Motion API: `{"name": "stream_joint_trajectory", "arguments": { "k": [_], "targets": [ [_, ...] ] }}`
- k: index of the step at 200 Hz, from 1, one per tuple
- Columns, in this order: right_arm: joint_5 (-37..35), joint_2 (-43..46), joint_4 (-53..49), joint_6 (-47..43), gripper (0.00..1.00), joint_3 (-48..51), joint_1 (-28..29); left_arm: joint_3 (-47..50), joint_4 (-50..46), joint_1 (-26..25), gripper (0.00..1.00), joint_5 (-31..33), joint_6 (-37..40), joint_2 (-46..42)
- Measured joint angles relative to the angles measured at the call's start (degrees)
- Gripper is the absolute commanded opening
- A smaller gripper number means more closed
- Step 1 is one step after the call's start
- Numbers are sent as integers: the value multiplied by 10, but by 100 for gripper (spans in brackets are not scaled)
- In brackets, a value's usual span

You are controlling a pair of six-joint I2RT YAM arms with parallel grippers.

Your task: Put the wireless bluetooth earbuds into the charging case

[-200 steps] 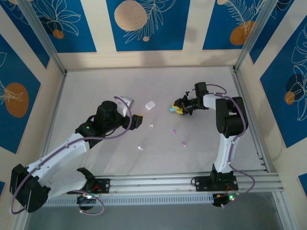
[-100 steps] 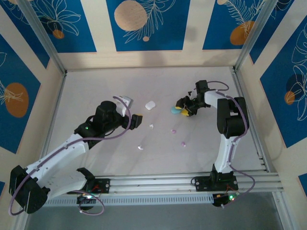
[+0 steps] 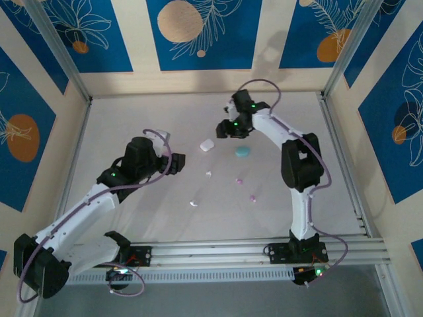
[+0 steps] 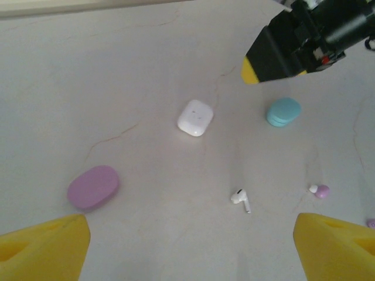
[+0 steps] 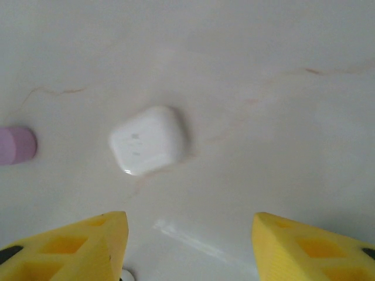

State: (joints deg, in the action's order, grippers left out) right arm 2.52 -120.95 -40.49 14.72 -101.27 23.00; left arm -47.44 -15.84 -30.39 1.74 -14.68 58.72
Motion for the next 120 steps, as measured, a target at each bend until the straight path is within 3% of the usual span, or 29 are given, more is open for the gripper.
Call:
{"name": "stream_joint_trajectory", "arguments": {
  "k": [8,19,71,120],
  "targets": [
    [-4,-19,-7,-12,68,-22,15,0,-3,10,90,-3,-5,-4],
    [-9,-47,-19,-30,70,-52,31,0,-5,21,90,-9,-10,-10],
    [-41,-182,-94,-91,76,-221,60,0,-17,51,90,-26,-20,-35],
    [-88,-223,-130,-141,77,-279,80,2,-19,59,90,-32,-20,-36]
  ]
}}
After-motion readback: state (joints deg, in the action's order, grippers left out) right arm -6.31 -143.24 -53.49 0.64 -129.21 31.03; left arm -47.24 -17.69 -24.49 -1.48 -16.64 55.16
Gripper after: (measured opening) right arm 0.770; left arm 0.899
